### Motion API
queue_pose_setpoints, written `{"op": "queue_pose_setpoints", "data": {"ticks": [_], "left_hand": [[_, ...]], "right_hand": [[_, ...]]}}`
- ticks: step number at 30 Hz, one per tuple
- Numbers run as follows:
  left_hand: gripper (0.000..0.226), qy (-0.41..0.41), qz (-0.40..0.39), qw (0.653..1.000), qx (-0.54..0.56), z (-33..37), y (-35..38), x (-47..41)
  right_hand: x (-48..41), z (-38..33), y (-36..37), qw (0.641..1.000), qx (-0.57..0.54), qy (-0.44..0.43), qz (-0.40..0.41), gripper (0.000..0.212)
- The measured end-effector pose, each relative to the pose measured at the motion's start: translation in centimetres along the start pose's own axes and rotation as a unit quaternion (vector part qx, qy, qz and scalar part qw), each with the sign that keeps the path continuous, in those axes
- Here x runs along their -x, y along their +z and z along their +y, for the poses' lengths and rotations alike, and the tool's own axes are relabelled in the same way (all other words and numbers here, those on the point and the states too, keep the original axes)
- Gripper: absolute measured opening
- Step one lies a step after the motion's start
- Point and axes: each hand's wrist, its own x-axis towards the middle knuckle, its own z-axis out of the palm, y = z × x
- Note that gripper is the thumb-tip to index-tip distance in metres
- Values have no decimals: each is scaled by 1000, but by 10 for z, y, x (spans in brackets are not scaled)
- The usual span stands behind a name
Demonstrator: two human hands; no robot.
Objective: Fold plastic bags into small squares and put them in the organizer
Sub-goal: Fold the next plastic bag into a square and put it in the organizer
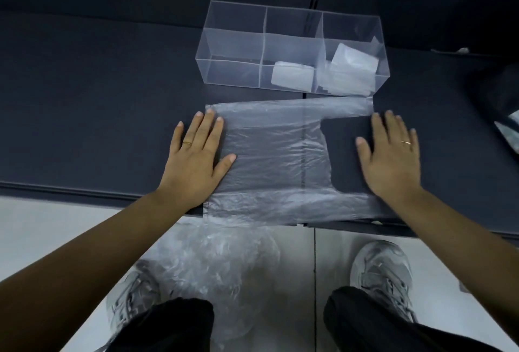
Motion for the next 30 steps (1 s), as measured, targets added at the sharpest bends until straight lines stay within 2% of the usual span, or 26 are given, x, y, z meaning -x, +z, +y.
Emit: {"op": "queue_pose_setpoints", "data": {"ticks": [2, 4, 6, 8, 10, 12, 15, 18, 20, 22, 24, 26, 28, 29, 30], "left_hand": [[60, 64, 71, 994, 48, -2, -8, 19], [61, 145, 87, 982, 88, -6, -9, 47], [70, 209, 42, 975, 64, -10, -6, 75], [63, 239, 19, 971, 26, -14, 0, 91], [48, 241, 47, 969, 19, -14, 1, 95], [37, 241, 91, 965, 45, -9, -2, 93], [24, 237, 124, 959, 96, 5, -12, 91], [23, 188, 120, 962, 161, 12, -29, 89], [27, 127, 92, 965, 212, 8, -42, 85], [21, 71, 57, 961, 262, 2, -54, 82], [14, 36, 23, 952, 304, -5, -62, 82], [14, 11, -21, 938, 345, -10, -70, 82], [15, -13, -72, 921, 384, -15, -75, 79], [17, -24, -89, 912, 400, -18, -77, 78], [19, -36, -100, 901, 421, -21, -78, 76]], "right_hand": [[7, -3, -8, 999, -16, -10, 35, 59], [22, -23, -17, 993, -81, -66, 54, 56], [49, -55, -23, 974, -168, -154, 5, 60], [80, -88, -23, 942, -188, -267, -74, 67], [100, -111, -15, 913, -165, -355, -113, 73], [107, -125, -9, 908, -138, -377, -121, 72], [105, -127, -5, 923, -126, -355, -74, 52], [103, -109, -7, 928, -155, -338, -5, 23], [102, -90, -13, 933, -171, -317, 11, 22], [104, -70, -24, 945, -180, -272, 7, 24], [104, -50, -36, 955, -188, -228, -29, 17], [103, -29, -51, 950, -226, -182, -111, 10], [98, -12, -67, 928, -292, -117, -201, 10], [94, -3, -73, 913, -327, -86, -228, 6], [88, 5, -78, 902, -356, -67, -234, 11]]}}
